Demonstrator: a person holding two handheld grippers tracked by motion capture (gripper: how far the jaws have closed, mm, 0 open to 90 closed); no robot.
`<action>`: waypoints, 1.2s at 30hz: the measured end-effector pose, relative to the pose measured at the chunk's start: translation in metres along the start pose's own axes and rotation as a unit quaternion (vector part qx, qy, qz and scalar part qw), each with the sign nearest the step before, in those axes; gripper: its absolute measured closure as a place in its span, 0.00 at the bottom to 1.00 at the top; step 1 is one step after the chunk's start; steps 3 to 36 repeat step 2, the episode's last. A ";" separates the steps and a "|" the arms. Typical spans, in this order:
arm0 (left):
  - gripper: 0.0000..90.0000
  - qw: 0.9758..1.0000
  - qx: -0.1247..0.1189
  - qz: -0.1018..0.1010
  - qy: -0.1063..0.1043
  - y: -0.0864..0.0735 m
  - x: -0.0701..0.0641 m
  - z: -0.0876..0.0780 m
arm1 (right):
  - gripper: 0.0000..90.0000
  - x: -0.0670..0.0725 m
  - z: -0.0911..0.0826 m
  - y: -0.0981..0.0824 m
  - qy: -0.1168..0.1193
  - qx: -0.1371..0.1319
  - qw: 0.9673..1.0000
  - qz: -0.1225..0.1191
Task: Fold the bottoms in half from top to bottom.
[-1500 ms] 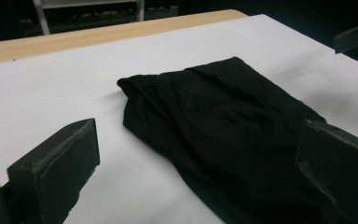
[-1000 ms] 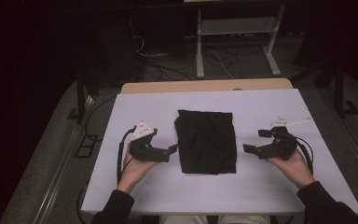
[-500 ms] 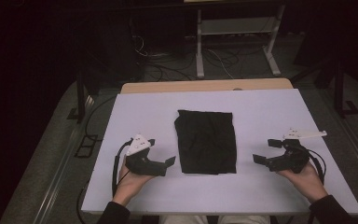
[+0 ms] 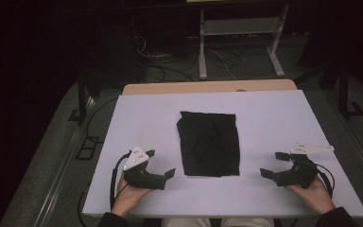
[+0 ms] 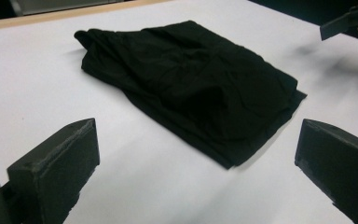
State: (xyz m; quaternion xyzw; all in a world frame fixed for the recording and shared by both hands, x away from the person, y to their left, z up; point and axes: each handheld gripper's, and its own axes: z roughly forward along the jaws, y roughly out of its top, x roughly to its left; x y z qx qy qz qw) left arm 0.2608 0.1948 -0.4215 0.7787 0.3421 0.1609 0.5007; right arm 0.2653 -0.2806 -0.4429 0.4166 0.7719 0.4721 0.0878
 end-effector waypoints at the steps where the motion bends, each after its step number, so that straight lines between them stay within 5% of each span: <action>1: 0.00 1.000 0.001 0.000 0.001 -0.001 0.001 0.000 | 0.00 0.000 0.000 -0.001 -0.001 0.002 1.000 -0.001; 36: 0.00 1.000 0.001 -0.001 0.001 -0.002 0.001 0.000 | 0.00 0.001 0.000 -0.003 -0.002 0.003 1.000 0.001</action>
